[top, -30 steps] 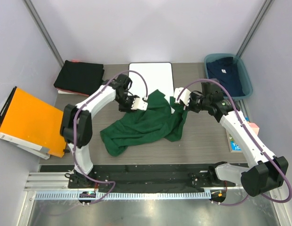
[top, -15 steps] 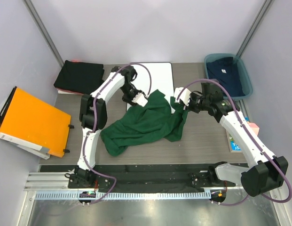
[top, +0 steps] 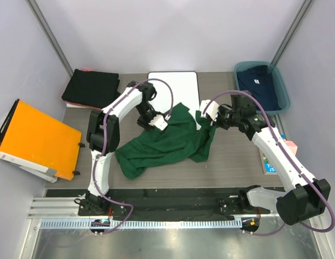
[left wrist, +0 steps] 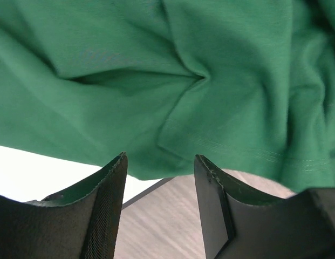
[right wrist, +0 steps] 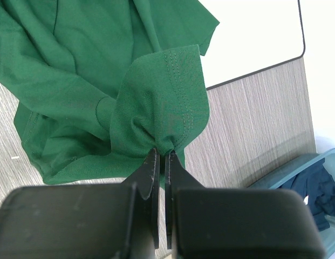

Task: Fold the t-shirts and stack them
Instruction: Flatten out the tshirt

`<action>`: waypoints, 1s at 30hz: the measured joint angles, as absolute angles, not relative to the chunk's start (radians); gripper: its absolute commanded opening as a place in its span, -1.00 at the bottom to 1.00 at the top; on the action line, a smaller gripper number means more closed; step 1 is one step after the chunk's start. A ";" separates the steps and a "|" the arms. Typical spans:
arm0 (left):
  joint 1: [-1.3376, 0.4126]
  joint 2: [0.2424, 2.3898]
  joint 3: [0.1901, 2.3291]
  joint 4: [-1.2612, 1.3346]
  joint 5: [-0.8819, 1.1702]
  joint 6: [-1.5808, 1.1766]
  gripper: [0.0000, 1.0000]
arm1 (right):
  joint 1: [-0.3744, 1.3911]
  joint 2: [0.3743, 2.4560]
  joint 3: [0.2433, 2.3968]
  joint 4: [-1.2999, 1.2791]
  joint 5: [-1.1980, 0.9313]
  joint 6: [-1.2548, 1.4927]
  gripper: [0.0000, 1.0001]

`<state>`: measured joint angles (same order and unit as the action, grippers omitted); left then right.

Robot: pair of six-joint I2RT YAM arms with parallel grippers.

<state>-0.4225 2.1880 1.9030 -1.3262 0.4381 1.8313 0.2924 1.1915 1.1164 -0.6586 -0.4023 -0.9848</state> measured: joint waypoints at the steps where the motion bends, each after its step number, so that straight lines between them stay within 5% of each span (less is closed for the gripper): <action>1: -0.422 2.189 1.897 -1.327 0.434 1.827 0.04 | 0.292 1.192 1.116 -0.659 -0.402 -0.983 -0.98; 18: -0.426 2.279 1.899 -1.329 0.397 1.803 -0.11 | 0.292 1.192 1.116 -0.658 -0.402 -0.964 -0.98; 30: -0.432 2.293 1.925 -1.330 0.385 1.776 -0.66 | 0.292 1.192 1.116 -0.651 -0.403 -0.962 -0.98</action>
